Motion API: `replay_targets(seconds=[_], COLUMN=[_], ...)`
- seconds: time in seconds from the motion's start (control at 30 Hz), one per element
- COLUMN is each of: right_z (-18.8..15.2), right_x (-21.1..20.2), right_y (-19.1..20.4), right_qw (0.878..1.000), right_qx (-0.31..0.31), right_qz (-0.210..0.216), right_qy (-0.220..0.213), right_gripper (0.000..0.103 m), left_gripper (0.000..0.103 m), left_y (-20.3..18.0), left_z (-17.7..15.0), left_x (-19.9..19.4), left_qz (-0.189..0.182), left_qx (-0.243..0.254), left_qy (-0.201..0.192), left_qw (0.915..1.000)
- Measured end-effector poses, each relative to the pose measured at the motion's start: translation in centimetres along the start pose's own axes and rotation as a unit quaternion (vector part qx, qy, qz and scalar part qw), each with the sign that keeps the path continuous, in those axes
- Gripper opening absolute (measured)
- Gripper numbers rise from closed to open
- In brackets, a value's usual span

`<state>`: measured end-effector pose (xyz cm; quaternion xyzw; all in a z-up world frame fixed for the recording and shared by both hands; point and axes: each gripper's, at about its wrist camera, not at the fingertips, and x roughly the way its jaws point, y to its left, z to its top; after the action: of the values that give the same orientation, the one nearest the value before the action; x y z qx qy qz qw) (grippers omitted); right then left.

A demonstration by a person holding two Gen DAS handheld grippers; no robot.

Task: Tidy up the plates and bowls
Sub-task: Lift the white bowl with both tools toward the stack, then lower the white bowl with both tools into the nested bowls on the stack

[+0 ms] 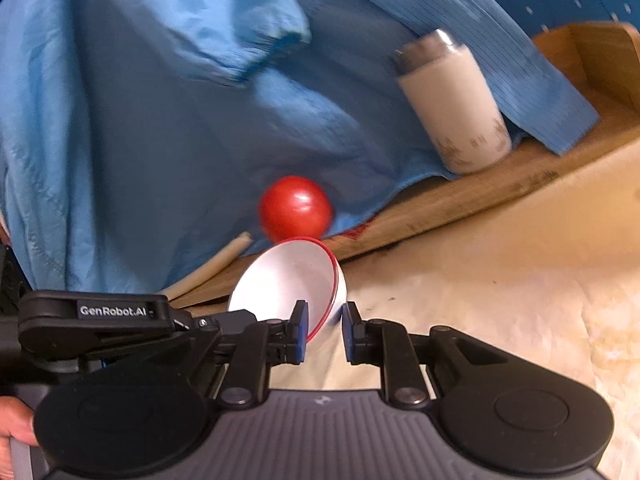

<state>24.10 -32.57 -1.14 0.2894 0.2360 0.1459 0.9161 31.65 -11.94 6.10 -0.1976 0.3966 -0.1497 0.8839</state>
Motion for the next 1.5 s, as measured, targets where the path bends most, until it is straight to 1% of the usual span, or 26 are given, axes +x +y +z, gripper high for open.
replay_targets(seconds=[0.23,0.53,0.73,1.07,1.5], right_z=[-0.8,-3.1,-4.9,-7.6,-9.6], right_x=[-0.9,-1.3,-1.2,-0.5,1.2], right_y=[3.9,8.8,11.5,14.2,16.1], right_qw=[1.000,0.998,0.996,0.992,0.987], right_qx=[-0.028,-0.054,-0.072,-0.100,-0.128], right_qz=[0.012,0.036,0.046,0.053,0.041], right_qy=[-0.001,0.011,0.026,0.059,0.092], right_gripper=[0.020,0.020,0.020,0.020,0.020], left_gripper=[0.012,0.012,0.013,0.013,0.013], left_y=[1.8,4.8,7.2,10.6,12.9], left_z=[0.0,-0.4,-1.2,-2.7,-3.8], left_x=[-4.5,-10.0,-12.5,-14.9,-14.8], left_qz=[-0.010,0.007,0.021,0.041,0.061], left_qx=[-0.003,-0.001,-0.007,-0.010,-0.010], left_qy=[-0.022,-0.040,-0.038,-0.030,-0.008], left_qw=[0.9997,0.9992,0.9990,0.9987,0.9981])
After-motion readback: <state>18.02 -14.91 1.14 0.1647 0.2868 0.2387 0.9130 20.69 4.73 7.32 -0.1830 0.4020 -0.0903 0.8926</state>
